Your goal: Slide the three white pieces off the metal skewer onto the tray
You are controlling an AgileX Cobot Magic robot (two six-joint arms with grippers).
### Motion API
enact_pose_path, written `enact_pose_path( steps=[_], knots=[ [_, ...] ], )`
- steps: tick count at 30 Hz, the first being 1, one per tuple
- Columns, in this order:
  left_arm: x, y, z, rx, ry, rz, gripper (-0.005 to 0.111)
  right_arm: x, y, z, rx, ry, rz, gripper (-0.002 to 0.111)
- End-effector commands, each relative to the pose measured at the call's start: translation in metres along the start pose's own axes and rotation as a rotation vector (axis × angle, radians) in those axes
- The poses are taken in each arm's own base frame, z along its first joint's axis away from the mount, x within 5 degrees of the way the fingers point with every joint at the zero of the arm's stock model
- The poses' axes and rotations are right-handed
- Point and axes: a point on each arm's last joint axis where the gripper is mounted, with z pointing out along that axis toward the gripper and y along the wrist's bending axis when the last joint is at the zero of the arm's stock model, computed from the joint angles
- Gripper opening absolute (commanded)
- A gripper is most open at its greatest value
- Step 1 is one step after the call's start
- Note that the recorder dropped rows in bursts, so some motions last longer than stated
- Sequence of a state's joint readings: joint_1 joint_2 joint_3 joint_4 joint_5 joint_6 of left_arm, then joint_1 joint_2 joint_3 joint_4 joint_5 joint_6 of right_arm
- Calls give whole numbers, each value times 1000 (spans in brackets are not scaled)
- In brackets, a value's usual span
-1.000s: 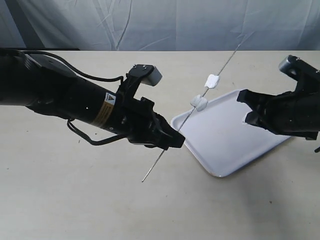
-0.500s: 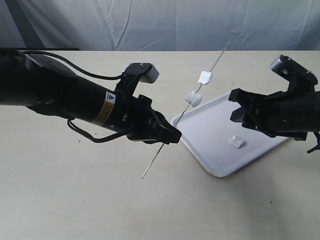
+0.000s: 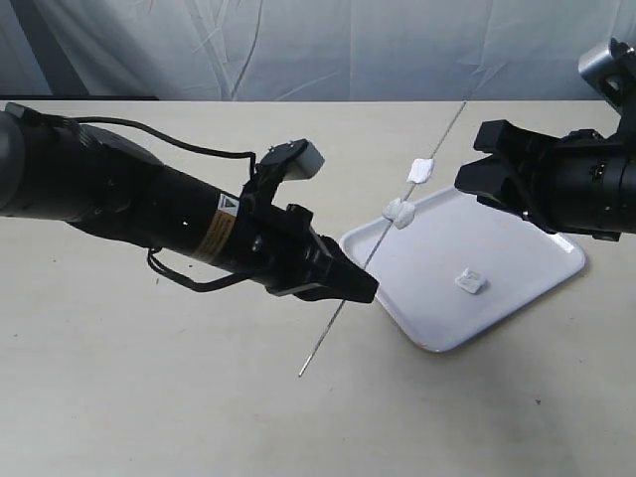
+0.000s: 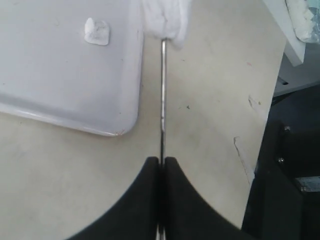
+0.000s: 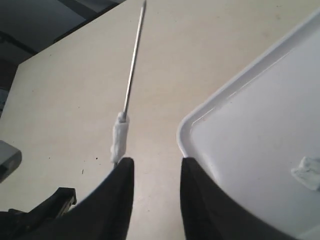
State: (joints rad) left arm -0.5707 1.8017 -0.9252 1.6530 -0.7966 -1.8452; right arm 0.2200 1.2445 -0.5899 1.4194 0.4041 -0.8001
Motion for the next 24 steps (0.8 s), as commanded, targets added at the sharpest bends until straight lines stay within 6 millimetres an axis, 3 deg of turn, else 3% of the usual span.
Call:
enact_pose_path(
  steps=[1,15,24],
  knots=[
    [-2,-2,-1,26,-17,-6,0,-1,3,-2,-14,-3,-13,31],
    [-8,-23,12,69,-15,46,0,-7,13,-3,-67,-4,-12,31],
    [-13,-24,12,56,-18,60,0,-7,13,-3,-70,0,-12,29]
  ],
)
